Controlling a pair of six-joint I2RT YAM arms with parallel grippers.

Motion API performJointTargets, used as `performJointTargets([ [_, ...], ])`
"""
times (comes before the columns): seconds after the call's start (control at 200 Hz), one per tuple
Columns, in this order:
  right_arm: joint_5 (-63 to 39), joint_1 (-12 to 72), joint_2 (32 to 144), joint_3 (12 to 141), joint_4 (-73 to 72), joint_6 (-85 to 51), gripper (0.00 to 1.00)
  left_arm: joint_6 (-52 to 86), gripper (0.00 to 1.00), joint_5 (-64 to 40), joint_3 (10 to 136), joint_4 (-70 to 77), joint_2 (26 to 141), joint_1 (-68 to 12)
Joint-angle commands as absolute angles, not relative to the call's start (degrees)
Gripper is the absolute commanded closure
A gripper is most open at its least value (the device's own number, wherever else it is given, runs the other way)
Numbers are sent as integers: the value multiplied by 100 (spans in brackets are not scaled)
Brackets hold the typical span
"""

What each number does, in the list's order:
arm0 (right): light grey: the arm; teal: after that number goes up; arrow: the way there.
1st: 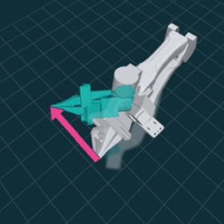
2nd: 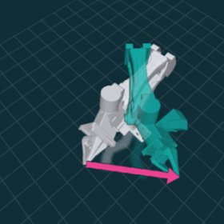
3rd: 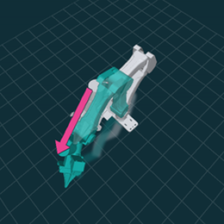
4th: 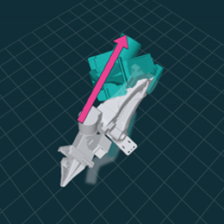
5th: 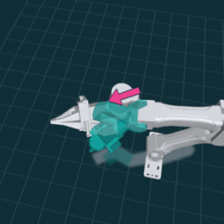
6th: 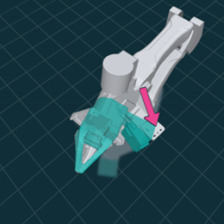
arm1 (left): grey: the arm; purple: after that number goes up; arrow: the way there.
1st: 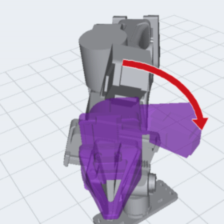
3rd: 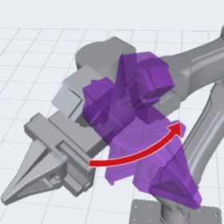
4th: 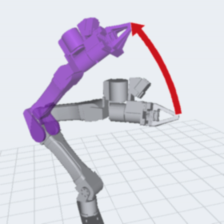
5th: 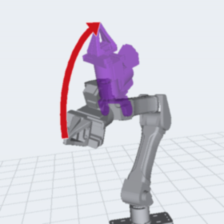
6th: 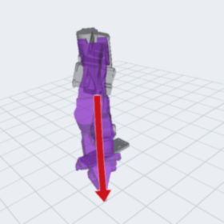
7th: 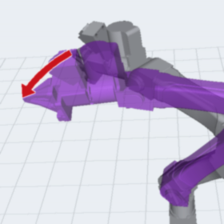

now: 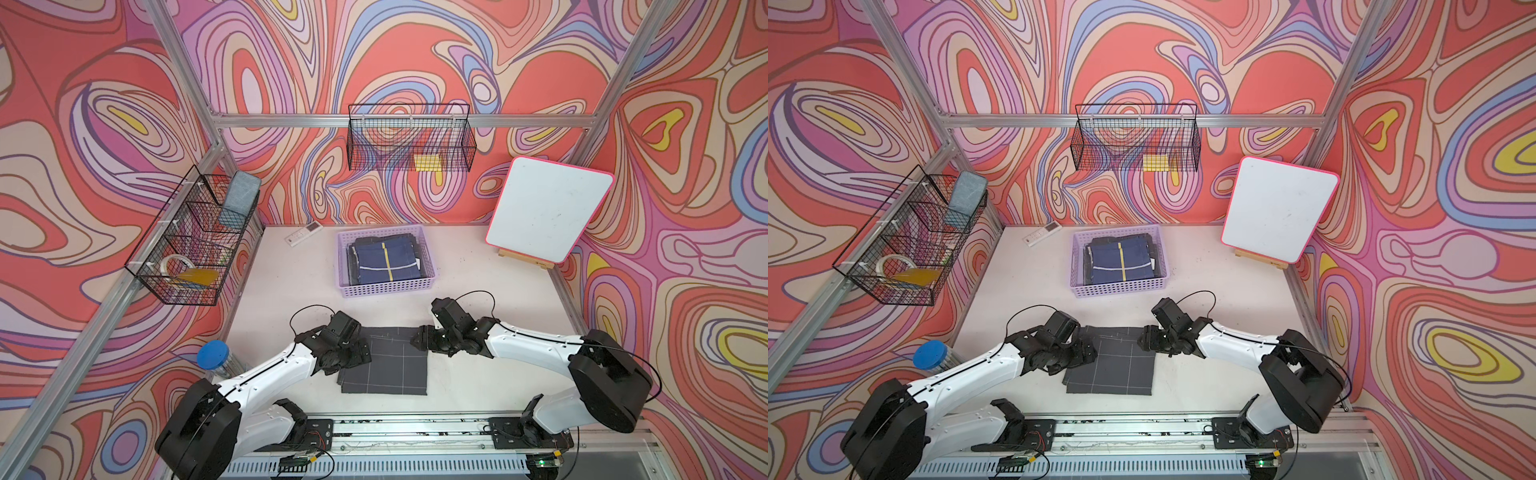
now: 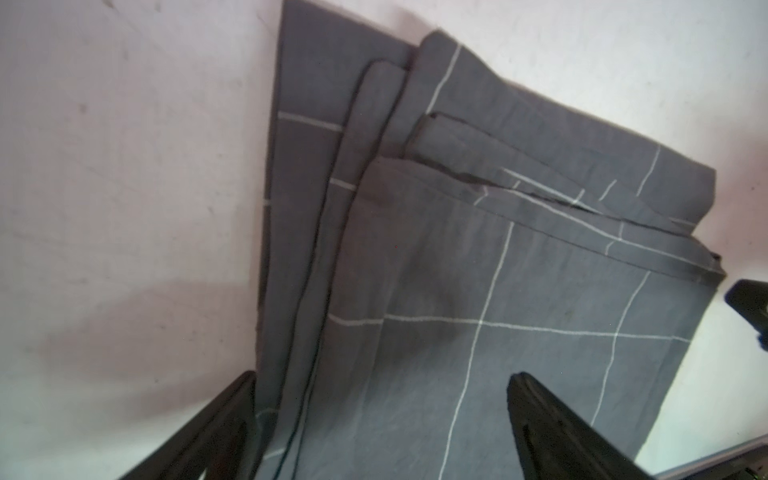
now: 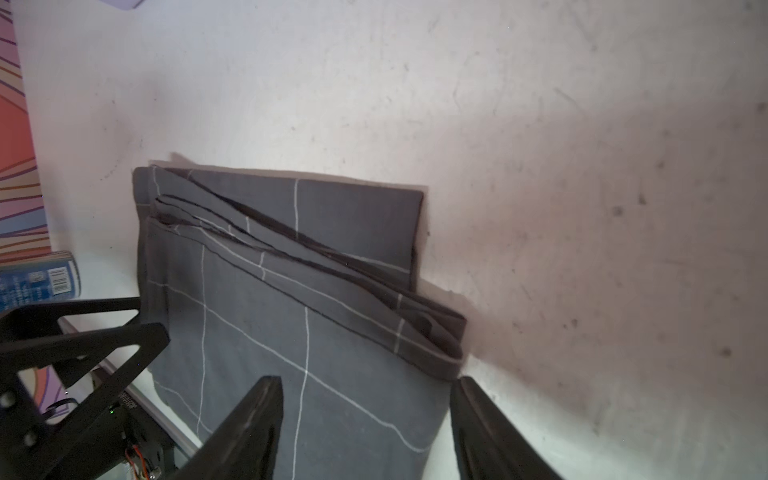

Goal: Put the folded pillowcase in the basket
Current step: Move the pillowcase to the center of the board, then pick up the pillowcase at the center of the board.

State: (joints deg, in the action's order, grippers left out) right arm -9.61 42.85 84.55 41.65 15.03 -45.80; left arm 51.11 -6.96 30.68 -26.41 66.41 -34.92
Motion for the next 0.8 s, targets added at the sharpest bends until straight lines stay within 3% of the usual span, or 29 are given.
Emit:
performJointTargets([
  [0.0,-566,4324,8439,4015,1793,-4790,34,5329,5,-708,3006,-2466,6592,-3685],
  [0.346,-832,4324,8552,4014,1574,-4757,36,4979,1,484,3117,-2771,6268,-3720],
  [0.576,-974,4324,8886,4136,1357,-4766,39,4385,1,118,3452,-2574,7110,-3452],
  [0.796,-1050,4324,9104,4258,1169,-4731,43,4245,9,-300,3448,-2046,7587,-3309],
])
